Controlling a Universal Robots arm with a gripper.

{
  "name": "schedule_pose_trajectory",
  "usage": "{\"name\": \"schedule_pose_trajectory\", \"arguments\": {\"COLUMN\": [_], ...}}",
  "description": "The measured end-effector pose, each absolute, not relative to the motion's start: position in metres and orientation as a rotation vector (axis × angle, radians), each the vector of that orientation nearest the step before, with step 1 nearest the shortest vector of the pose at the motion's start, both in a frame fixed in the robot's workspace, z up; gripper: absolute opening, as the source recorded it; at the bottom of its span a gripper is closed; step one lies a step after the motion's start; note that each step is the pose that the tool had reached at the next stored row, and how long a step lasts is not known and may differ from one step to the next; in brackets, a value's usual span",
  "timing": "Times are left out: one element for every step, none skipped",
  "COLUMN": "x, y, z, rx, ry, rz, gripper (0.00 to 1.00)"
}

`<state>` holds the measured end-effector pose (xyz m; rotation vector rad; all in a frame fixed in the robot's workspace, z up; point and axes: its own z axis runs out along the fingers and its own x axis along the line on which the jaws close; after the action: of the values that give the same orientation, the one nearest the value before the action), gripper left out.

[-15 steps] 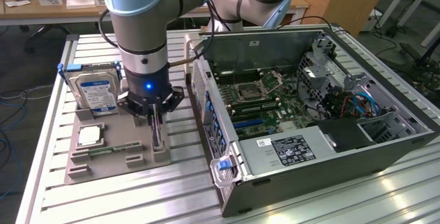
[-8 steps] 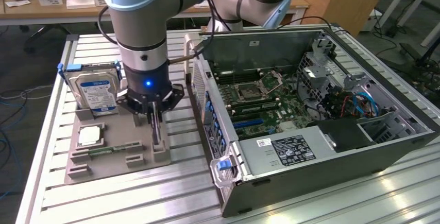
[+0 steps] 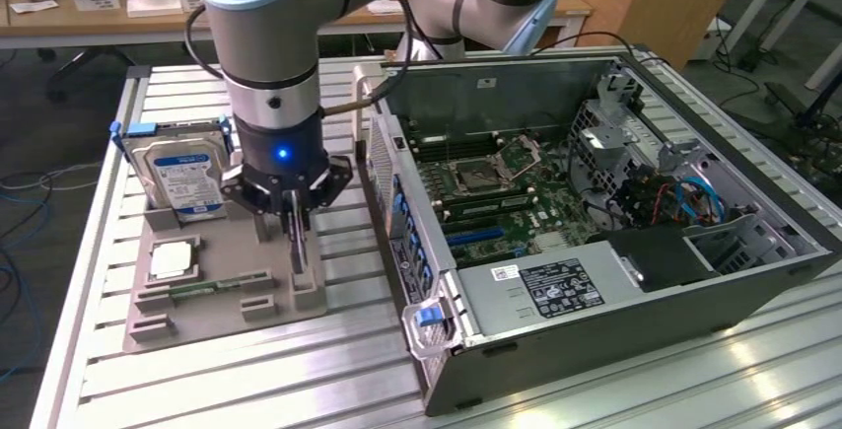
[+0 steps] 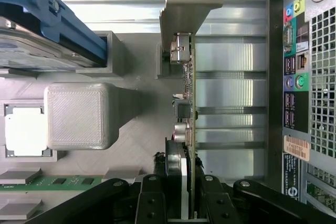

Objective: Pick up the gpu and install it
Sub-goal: 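Pick up the gpu and move the gpu toward the slot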

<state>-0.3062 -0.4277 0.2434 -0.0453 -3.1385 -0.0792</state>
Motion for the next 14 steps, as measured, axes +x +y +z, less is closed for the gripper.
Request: {"name": "schedule_pose_trajectory", "arguments": {"x": [-0.3062,-0.3062,-0.3062,-0.3061,-0.3062,-0.3062,-0.3061,-0.3062,-0.3061,-0.3061,-0.3062,-0.3062,-0.3062,-0.3062], "y": [-0.4278,-0.4278,-0.4278,-0.4278,-0.4278,-0.4278,-0.4278,-0.4278,-0.4278,-0.4278,-0.4278,-0.4278,-0.4278,-0.4278], "z": [0.2444,0.2453,0.2461,0.2467,0.2474,0.2480,0.2487,0.2493,0.2499,0.2505,0.2511,0.2518,0.2525,0.2534], "rx": [-0.045,-0.045,-0.045,-0.045,-0.045,-0.045,-0.045,-0.045,-0.045,-0.045,-0.045,-0.045,-0.045,-0.045], "ry": [-3.139,-3.138,-3.138,-3.138,-3.139,-3.138,-3.138,-3.138,-3.138,-3.138,-3.138,-3.139,-3.138,-3.138], "rz": [-0.079,-0.079,-0.079,-0.079,-0.079,-0.079,-0.079,-0.079,-0.079,-0.079,-0.079,-0.079,-0.079,-0.079], "gripper": [0.28,0.28,0.28,0.28,0.28,0.28,0.28,0.28,0.28,0.28,0.28,0.28,0.28,0.28]}}
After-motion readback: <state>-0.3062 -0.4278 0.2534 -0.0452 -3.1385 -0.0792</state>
